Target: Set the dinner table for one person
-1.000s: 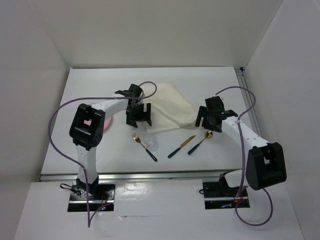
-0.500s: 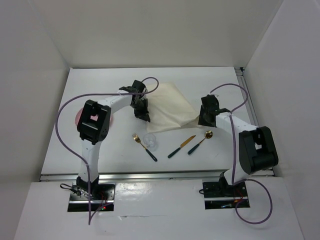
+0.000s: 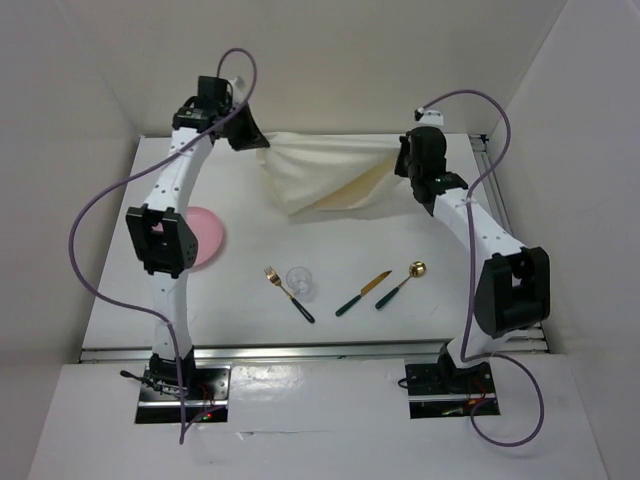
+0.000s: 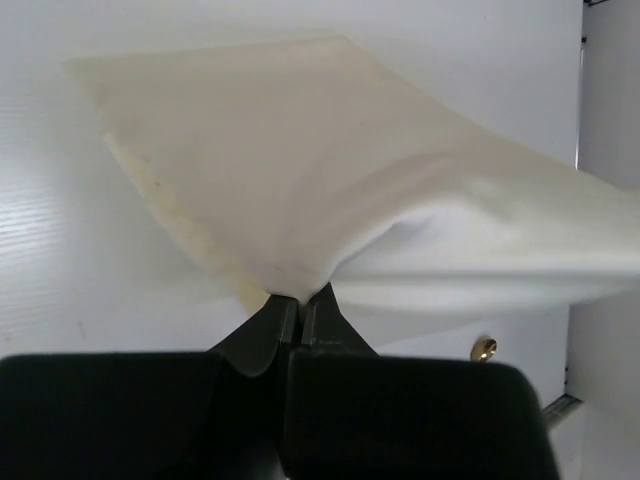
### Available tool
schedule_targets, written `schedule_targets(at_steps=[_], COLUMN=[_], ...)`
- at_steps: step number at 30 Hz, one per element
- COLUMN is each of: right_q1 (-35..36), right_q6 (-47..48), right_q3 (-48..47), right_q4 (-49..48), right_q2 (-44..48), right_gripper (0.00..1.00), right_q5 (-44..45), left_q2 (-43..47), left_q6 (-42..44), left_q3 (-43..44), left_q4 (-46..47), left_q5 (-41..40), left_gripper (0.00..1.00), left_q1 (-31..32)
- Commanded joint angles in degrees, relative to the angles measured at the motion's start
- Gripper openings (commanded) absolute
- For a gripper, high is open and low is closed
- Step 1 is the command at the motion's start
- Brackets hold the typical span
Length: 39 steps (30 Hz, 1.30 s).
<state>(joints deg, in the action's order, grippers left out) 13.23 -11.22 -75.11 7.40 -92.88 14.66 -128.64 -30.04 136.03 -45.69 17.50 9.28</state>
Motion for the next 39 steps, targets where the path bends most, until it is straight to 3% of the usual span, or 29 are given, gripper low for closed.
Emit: schedule_targets(at_steps=[1, 5, 6, 7, 8, 9, 11, 12, 15, 18, 21, 23, 26, 28, 30, 31, 34, 39], right_q1=[-0.31, 0.91, 0.92, 0.92, 1.53, 1.53, 2.05, 2.06, 2.06, 2.06, 2.06, 1.45, -1.27, -4.52, -7.15, -7.87, -10.59, -11.74], right_q6=[5.06, 6.22, 4.91, 3.24, -0.34, -2.38, -5.29, -7.56, -9.17, -8.38, -8.38, -8.38, -13.63, -16.72, -16.12, -16.11, -16.11, -16.11], right_q3=[2.91, 17.78, 20.42, 24.79, 26.75, 28.69, 33.79, 34.67, 34.68, 33.63, 32.14, 30.04, 22.68, 19.14, 17.10, 16.32, 15.52, 14.47], right_q4=[-9.30, -13.64, -13.64, -11.38, -10.05, -9.08, -7.84, -7.14, -4.32, -3.71, -3.71, -0.30, 8.91, 16.66, 18.52, 19.23, 20.29, 18.62], right_q2=[5.84, 14.73, 17.79, 19.21, 20.45, 21.68, 24.84, 25.55, 28.01, 30.56, 31.80, 30.58, 22.00, 17.06, 11.69, 10.28, 6.05, 1.83], right_gripper=[0.00, 0.00, 0.06, 0.17, 0.53, 0.66, 0.79, 0.81, 0.83, 0.78, 0.66, 0.63, 0.59, 0.58, 0.65, 0.75, 0.86, 0.86], right_q5=[-2.15, -4.37, -4.37, -4.37, -4.37, -3.68, -1.49, -0.25, 5.55, 7.14, 5.48, 2.51, 0.47, -2.69, -6.46, -7.09, -10.25, -12.81], left_q2=[5.14, 10.94, 12.78, 13.67, 14.29, 14.29, 14.82, 14.82, 14.82, 14.82, 14.82, 16.39, 19.38, 20.01, 20.53, 20.53, 21.67, 21.42], left_q6=[1.48, 3.66, 3.68, 4.55, 4.55, 4.55, 5.08, 5.08, 5.08, 5.08, 5.08, 5.08, 4.03, 2.80, 2.80, 2.27, 2.27, 2.27], left_q3=[-5.03, -14.72, -16.83, -21.63, -23.86, -25.79, -30.00, -30.99, -31.70, -30.39, -30.90, -34.05, -42.12, -45.40, -49.34, -50.76, -56.30, -59.39], left_q4=[-0.46, 0.78, 0.17, 0.16, 0.16, 0.16, 0.16, 0.16, 0.26, -0.36, -2.11, -2.12, -0.64, -0.63, 0.16, 0.16, 3.49, 7.90], left_q5=[7.44, 9.31, 9.31, 9.31, 9.83, 9.84, 10.79, 10.80, 11.33, 10.64, 8.09, 7.55, 5.53, 3.17, 2.54, 3.67, 5.00, 7.19], left_gripper=[0.00, 0.00, 0.00, 0.00, 0.00, 0.08, 0.23, 0.36, 0.55, 0.66, 0.67, 0.62, 0.60, 0.65, 0.72, 0.73, 0.75, 0.74], left_q1=[-4.96, -7.08, -7.08, -7.08, -7.60, -7.61, -7.61, -7.61, -7.61, -7.61, -7.61, -7.61, -6.83, -5.42, -4.01, -4.00, -1.02, 1.96])
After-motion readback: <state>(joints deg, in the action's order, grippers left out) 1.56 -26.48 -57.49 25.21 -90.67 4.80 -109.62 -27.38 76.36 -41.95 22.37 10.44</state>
